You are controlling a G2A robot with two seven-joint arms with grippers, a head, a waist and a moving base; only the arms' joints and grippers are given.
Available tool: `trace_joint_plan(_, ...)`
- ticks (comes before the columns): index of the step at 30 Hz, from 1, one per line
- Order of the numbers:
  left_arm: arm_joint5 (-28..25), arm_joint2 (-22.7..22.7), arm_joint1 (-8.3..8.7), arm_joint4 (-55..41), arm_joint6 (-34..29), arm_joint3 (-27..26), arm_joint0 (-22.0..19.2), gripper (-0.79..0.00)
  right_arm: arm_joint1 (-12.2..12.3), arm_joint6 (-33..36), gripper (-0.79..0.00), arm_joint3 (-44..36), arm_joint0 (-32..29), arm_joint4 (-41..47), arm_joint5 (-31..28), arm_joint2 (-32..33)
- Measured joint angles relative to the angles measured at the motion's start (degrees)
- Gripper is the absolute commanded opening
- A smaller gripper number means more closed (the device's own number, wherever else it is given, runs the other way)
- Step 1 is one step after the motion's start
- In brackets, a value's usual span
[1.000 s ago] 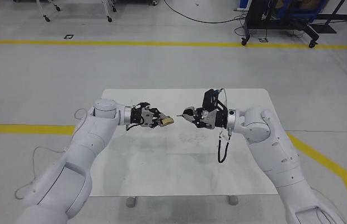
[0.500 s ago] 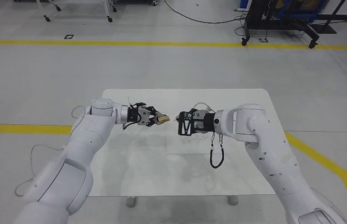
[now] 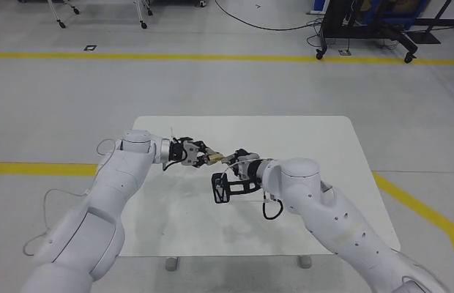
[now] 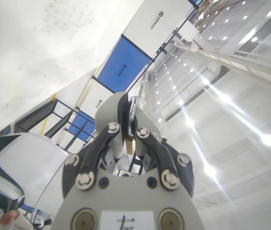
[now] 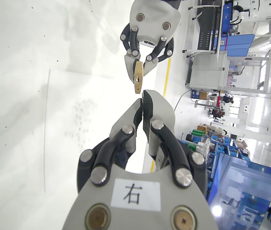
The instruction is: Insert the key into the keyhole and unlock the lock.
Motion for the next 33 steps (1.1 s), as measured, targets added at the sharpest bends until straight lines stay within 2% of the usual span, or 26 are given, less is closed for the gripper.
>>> trace_joint_plan(23, 0.9, -0.6, -1.06, 1.7, 0.8, 1.2, -0.2, -0.785, -2.1, 4.5, -0.785, 2.3, 2.4, 0.8, -0.3, -4.4)
trace_joint_plan(33, 0.7, -1.2, -1.23, 2.0, 0.8, 1.6, -0.3, -0.785, -2.3, 4.3, -0.785, 1.1, 1.7, 0.1, -0.3, -4.1)
